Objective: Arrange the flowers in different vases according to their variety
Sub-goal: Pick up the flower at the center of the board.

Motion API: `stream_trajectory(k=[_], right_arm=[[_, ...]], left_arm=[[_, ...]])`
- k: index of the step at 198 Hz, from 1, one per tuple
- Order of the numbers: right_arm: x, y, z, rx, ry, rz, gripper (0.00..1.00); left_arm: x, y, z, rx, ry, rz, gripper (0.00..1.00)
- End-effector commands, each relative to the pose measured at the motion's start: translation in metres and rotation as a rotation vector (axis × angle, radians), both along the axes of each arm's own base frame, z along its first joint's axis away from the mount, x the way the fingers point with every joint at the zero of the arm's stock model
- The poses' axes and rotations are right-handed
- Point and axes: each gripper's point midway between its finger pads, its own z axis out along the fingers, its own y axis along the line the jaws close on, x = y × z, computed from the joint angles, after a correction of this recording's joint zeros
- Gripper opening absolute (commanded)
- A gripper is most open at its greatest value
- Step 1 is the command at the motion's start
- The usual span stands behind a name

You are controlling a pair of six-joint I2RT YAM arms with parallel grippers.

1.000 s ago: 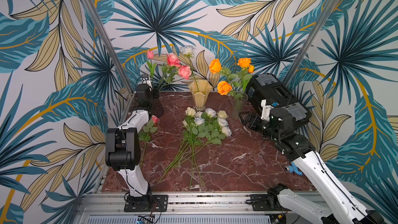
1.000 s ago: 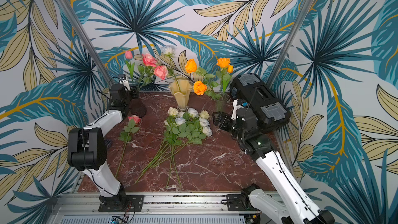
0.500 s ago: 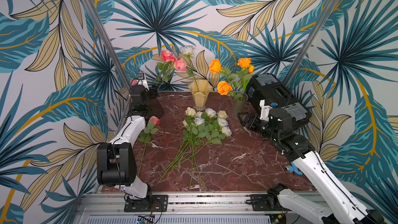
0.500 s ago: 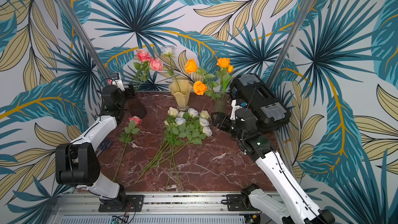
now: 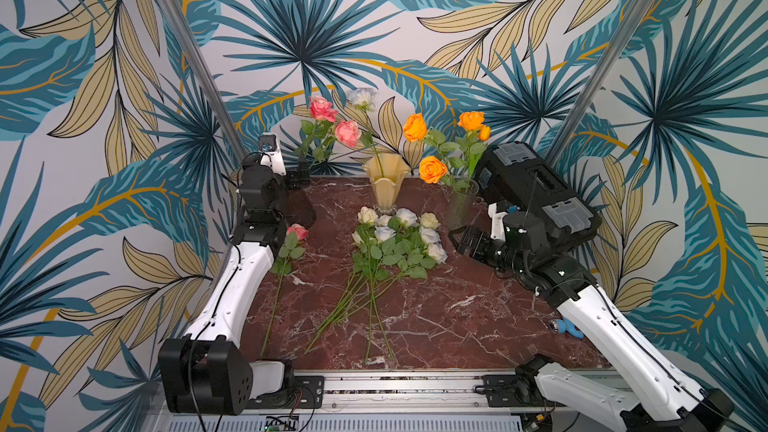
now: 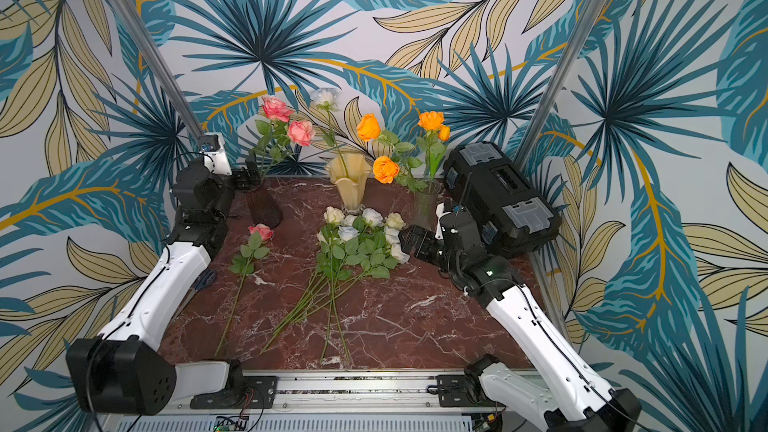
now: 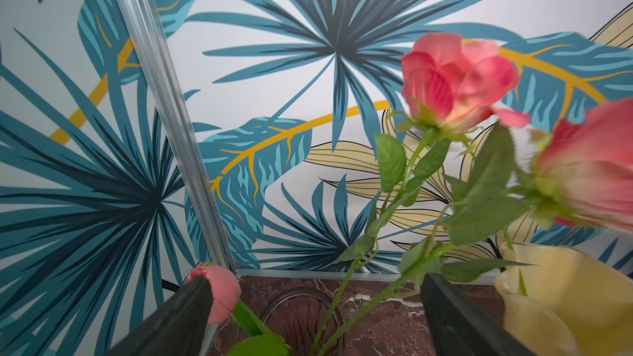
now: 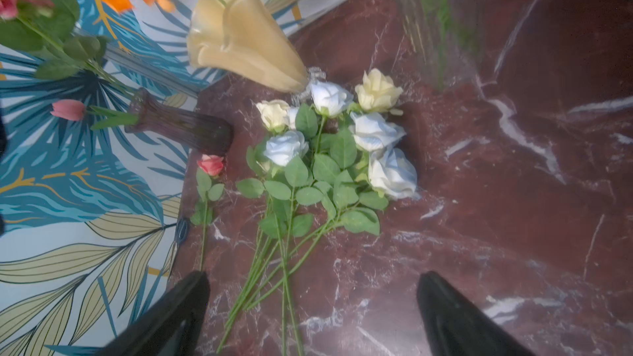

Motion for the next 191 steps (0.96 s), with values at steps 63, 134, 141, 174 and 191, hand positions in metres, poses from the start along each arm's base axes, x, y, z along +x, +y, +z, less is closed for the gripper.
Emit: stream_trajectory(k=[63,134,141,174,191], right_arm=[[-0.036,0.124,-0.066,-0.138,0.2,0.37,0.93],[-0.031,0.198,-0.118,-0.238,0.217,0.508,0.79],[-0.03,0.203,-0.122,-0.251,0.216,0.512,0.78],[-0.026,0.221,-0.146,-0.314,0.235,0.516,0.71],[-0.026,0.223,-0.159,-0.356,0.254,0.502,0.66]], left_arm=[[-0.118,-0.053,-0.111,-0.204,0.405,-0.184,1.0],[-0.171,-0.068,-0.215,-0.272,0.788,-0.23,1.0],[-0.174,-0.071,-0.221,-0.275,0.821,-0.239,1.0],[-0.176,-0.076,-0.234,-0.295,0.862,-0.256,1.0],[-0.174,-0.079,-0.234,-0.304,0.856,-0.276,1.0]])
